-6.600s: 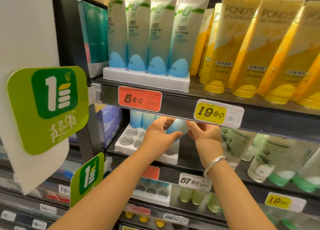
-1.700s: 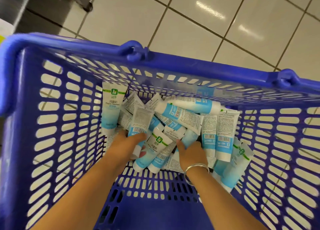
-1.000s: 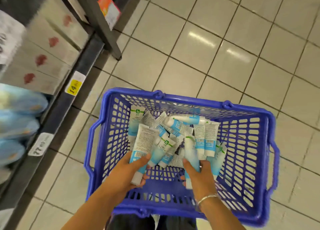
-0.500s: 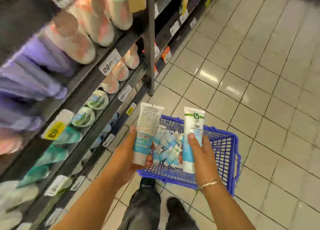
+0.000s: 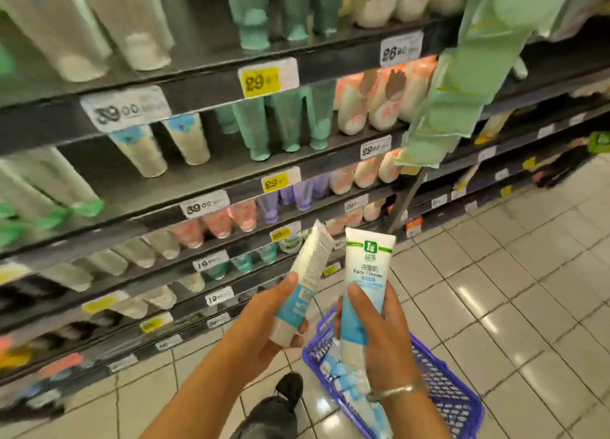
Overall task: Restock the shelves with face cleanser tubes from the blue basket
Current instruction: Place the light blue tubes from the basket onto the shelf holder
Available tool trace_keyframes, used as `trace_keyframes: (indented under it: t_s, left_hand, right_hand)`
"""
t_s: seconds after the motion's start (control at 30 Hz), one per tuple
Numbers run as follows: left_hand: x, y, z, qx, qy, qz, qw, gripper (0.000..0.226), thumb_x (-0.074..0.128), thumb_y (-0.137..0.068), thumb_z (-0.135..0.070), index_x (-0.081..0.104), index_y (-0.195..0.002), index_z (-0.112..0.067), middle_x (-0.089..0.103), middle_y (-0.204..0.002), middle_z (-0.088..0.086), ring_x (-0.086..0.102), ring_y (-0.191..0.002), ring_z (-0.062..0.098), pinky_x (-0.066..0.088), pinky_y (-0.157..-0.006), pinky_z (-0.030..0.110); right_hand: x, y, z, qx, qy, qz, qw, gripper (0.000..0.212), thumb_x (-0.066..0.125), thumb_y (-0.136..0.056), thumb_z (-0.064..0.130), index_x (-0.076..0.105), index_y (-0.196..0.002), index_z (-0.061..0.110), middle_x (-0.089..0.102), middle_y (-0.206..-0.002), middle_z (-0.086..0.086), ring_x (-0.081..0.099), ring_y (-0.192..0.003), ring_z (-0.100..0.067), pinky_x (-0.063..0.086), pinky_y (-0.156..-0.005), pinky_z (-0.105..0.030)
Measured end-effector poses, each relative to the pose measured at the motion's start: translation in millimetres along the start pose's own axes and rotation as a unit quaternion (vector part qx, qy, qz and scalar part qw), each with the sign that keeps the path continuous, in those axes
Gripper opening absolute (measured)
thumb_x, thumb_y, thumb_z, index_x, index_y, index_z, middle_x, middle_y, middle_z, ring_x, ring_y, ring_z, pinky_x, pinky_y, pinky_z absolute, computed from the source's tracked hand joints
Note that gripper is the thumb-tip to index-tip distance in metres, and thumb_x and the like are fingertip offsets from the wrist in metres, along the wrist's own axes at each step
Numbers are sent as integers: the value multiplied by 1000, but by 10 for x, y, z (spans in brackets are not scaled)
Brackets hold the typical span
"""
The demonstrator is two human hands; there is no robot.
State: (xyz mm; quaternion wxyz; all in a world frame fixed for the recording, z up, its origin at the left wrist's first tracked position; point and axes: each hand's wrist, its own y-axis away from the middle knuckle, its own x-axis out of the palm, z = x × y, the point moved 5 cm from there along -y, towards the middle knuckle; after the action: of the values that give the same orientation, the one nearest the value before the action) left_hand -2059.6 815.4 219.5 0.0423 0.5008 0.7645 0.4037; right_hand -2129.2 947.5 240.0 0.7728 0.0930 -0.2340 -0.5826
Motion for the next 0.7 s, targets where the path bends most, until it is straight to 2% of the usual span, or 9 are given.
trace_keyframes:
  t_s: [0.1, 0.17, 0.27, 0.33, 0.43, 0.5, 0.57, 0.63, 0.7]
  left_hand:
    - [-88, 499, 11, 41, 40, -59, 997, 56, 61, -60, -54, 64, -92, -9, 59, -56, -1, 53, -44, 10, 41, -38, 19]
    - [-181, 785, 20, 75, 71, -101, 990, 52, 54, -70, -54, 63, -94, -8, 64, -57, 0, 53, -41, 10, 41, -37, 18]
    - [-364, 1185, -57, 130, 123, -152, 972, 48, 40, -88, -50, 62, -93, -8, 67, -60, 6, 51, -39, 12, 40, -37, 17]
    - [-517, 1469, -54, 157, 164, -176, 958, 47, 38, -91, -48, 62, -91, -8, 64, -60, 6, 52, -41, 12, 42, -37, 19]
    - [-792, 1921, 104, 193, 232, -207, 931, 38, 45, -89, -44, 61, -95, -9, 62, -67, 7, 58, -49, 14, 52, -46, 27]
    - [-1017, 2242, 187, 228, 260, -225, 911, 35, 55, -79, -41, 61, -94, -10, 64, -63, 5, 62, -50, 16, 54, -49, 29]
    - [-1258, 2565, 186, 261, 270, -250, 892, 34, 60, -69, -40, 61, -90, -13, 67, -60, 1, 62, -47, 14, 53, -45, 26]
    - [-1529, 2902, 122, 306, 273, -265, 872, 33, 63, -66, -39, 60, -89, -16, 67, -61, -1, 60, -46, 12, 49, -41, 23]
    - [-1839, 3243, 110, 349, 269, -279, 853, 41, 67, -63, -40, 58, -97, -20, 67, -64, -2, 60, -50, 12, 48, -43, 24]
  right_hand:
    - [223, 284, 136, -17, 24, 72, 997, 14, 60, -81, 14, 57, -95, 12, 61, -65, -7, 57, -52, -16, 49, -45, -25]
    - [388, 446, 187, -23, 31, 114, 993, 11, 60, -81, 14, 57, -92, 12, 61, -63, -6, 57, -50, -15, 49, -44, -25]
    - [711, 681, 289, -43, 50, 178, 982, 11, 59, -81, 14, 56, -92, 11, 59, -64, -6, 56, -49, -12, 48, -44, -23]
    - [935, 865, 307, -49, 61, 223, 972, 17, 61, -78, 20, 56, -93, 13, 59, -68, -6, 56, -52, -13, 48, -46, -22]
    - [1238, 1203, 176, -34, 75, 281, 956, 20, 61, -77, 25, 58, -96, 18, 63, -75, -2, 59, -63, -13, 51, -55, -26]
    - [1484, 1452, 79, -29, 82, 317, 944, 21, 59, -79, 23, 60, -100, 18, 66, -75, 1, 62, -62, -10, 52, -54, -24]
    - [1795, 1687, 12, -24, 91, 349, 932, 26, 58, -80, 24, 58, -105, 16, 65, -78, -2, 63, -60, -7, 52, -52, -22]
    - [2168, 1917, -22, -23, 92, 378, 921, 20, 54, -88, 20, 56, -107, 16, 64, -82, -4, 63, -59, -7, 52, -51, -22]
    - [2541, 2168, -108, -15, 87, 402, 911, 15, 51, -91, 17, 55, -105, 17, 64, -78, -4, 64, -57, -7, 51, -48, -22]
